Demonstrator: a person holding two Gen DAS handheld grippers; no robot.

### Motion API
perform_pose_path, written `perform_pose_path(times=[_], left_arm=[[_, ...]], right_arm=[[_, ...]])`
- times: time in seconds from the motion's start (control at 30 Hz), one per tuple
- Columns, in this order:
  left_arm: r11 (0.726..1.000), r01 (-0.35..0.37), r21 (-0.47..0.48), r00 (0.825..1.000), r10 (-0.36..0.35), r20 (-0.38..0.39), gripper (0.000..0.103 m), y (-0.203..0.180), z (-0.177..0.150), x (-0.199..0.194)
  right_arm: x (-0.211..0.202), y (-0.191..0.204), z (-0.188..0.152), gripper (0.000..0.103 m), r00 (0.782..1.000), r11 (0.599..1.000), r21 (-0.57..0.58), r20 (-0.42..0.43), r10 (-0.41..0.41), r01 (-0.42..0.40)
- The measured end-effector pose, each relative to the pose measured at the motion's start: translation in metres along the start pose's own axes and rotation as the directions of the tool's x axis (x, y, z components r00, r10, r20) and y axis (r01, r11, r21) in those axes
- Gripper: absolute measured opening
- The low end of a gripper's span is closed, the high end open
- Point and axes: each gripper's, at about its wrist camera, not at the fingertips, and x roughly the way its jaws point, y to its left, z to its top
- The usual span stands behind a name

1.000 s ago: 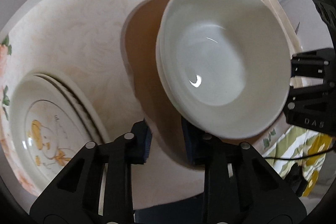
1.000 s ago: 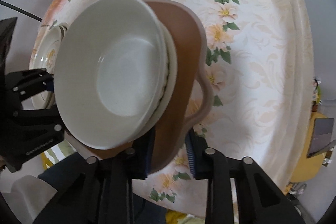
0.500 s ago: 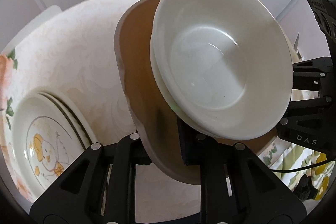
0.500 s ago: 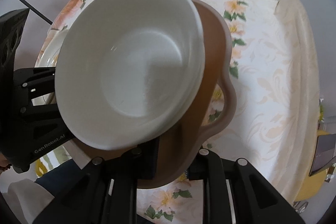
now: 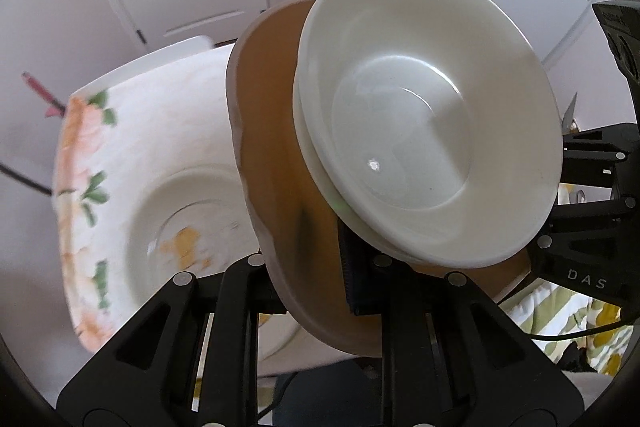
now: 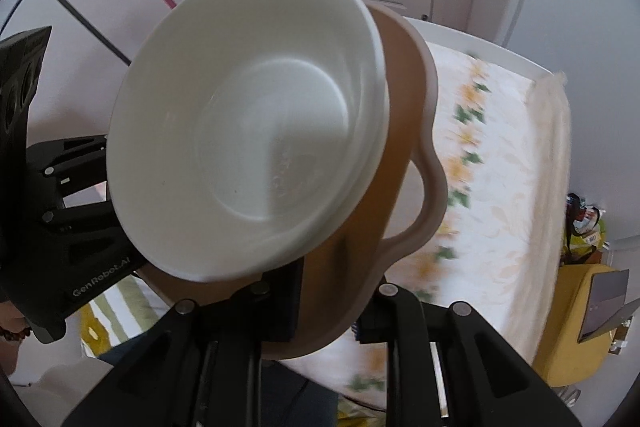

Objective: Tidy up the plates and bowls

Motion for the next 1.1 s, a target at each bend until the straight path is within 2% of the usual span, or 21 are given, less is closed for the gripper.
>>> perform_pose_path(times=[0.07, 0.1, 0.3, 0.47, 0.67, 0.93, 1.1], left_arm=[[1.000, -0.008, -0.008, 1.000, 0.008, -0.004, 0.016, 0.017, -0.011, -0.008], [1.000, -0.012, -0.011, 1.000, 0.012, -0.007, 0.016, 0.028, -0.019, -0.013], [0.999, -0.014, -0.038, 0.999, 0.013, -0.036, 0.016, 0.100, -0.057, -0.033], [0.999, 0.005, -0.052, 0.997, -0.009, -0.079, 0.016, 0.135, -0.079, -0.017], [0.999, 0.026, -0.044, 0.994, -0.030, -0.103, 0.016, 0.149, -0.091, 0.003], [0.997, 0.044, -0.070, 0.989, -0.053, -0.141, 0.016, 0.155, -0.096, 0.026], [0.998, 0.030, -0.059, 0.991, -0.038, -0.128, 0.016, 0.156, -0.094, 0.029]], right_arm=[[0.002, 0.022, 0.005, 0.018, 1.000, 1.000, -0.007, -0.003, 0.009, -0.009], [-0.003, 0.018, 0.005, 0.018, 1.000, 1.000, -0.011, -0.005, 0.013, -0.013], [0.025, 0.084, 0.005, 0.018, 0.999, 1.000, -0.011, -0.029, 0.027, -0.027], [0.051, 0.118, 0.004, 0.017, 0.998, 1.000, 0.002, -0.058, 0.023, -0.023], [0.080, 0.136, 0.005, 0.017, 0.996, 1.000, 0.023, -0.089, -0.008, 0.010], [0.095, 0.142, 0.009, 0.017, 0.994, 0.997, 0.046, -0.088, -0.065, 0.069], [0.096, 0.147, 0.010, 0.018, 0.993, 0.995, 0.045, -0.076, -0.088, 0.091]])
